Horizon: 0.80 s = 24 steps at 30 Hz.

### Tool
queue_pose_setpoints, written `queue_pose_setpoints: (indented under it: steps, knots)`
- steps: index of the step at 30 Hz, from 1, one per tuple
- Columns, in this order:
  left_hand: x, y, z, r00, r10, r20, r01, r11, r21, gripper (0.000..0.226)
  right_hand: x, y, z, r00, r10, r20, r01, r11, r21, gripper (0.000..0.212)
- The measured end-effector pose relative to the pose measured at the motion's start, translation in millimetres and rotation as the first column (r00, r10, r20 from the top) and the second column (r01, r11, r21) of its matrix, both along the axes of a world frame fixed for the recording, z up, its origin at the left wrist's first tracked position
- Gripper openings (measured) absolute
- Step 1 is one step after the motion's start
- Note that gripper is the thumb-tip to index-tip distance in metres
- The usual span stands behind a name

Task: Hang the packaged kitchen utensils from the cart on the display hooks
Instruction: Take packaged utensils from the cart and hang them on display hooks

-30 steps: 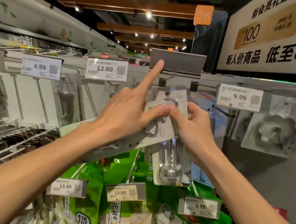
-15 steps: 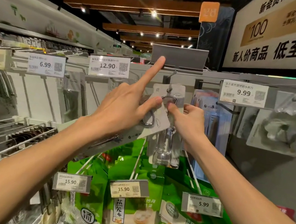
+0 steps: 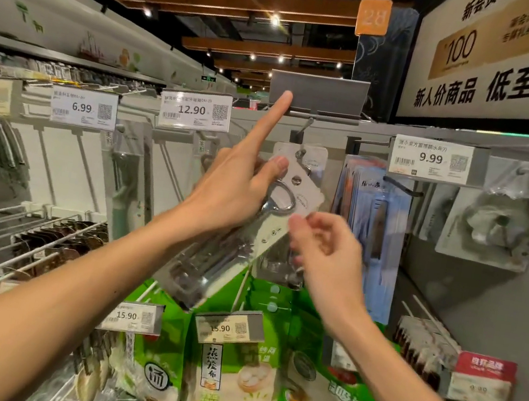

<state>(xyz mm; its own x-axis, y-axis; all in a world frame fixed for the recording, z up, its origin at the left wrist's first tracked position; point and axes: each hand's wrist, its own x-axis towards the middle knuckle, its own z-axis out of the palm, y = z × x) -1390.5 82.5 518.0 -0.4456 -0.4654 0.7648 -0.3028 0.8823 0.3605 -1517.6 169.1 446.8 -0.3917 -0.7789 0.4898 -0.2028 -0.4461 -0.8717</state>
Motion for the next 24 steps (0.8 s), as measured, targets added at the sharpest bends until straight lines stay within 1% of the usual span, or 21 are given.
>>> queue_pose_setpoints:
  steps: [2,4,5,7,10,12,16,18,21,24]
  knots:
    - [-8,2,-4,0.998,-0.023,-0.058,0.024,1.000,0.017,0.070,12,4,-5,0.982,0.179,0.065,-0.181,0.983,0.027,0.042]
    - [-12,4,-7,0.995,-0.012,-0.096,0.014,1.000,0.018,0.068,14,2,-5,0.968,0.217,0.123,-0.220,0.975,0.008,0.043]
    - [-13,4,-8,0.994,-0.013,-0.105,0.015,1.000,0.019,0.067,12,0,-3,0.971,0.208,0.115,-0.208,0.978,-0.008,0.043]
    - [-11,5,-7,0.994,-0.057,-0.096,0.060,0.998,0.036,0.070,5,-2,0,0.984,0.174,0.044,-0.173,0.985,-0.024,0.041]
    - [-7,3,-4,0.996,-0.085,-0.041,0.088,0.993,0.074,0.087,-5,-4,8,0.992,0.120,-0.043,-0.122,0.992,-0.033,0.038]
    - [-6,0,-3,0.999,-0.031,-0.013,0.031,0.999,0.033,0.093,-8,-9,14,0.993,0.090,-0.074,-0.092,0.995,-0.030,0.036]
    - [-7,-3,-7,0.992,0.123,0.021,-0.122,0.990,-0.066,0.092,-14,-21,18,0.995,0.071,-0.064,-0.070,0.997,0.012,0.038]
    - [-9,-7,-11,0.986,0.164,0.032,-0.160,0.982,-0.097,0.092,-16,-25,16,0.995,0.071,-0.073,-0.068,0.997,0.037,0.040]
    - [-13,-13,-16,0.985,0.174,0.000,-0.172,0.976,-0.130,0.098,-19,-35,11,0.987,-0.022,-0.157,0.028,0.999,0.039,0.041]
    - [-19,-19,-18,0.978,0.208,-0.032,-0.211,0.962,-0.176,0.106,-23,-44,11,0.959,-0.099,-0.266,0.123,0.990,0.076,0.054]
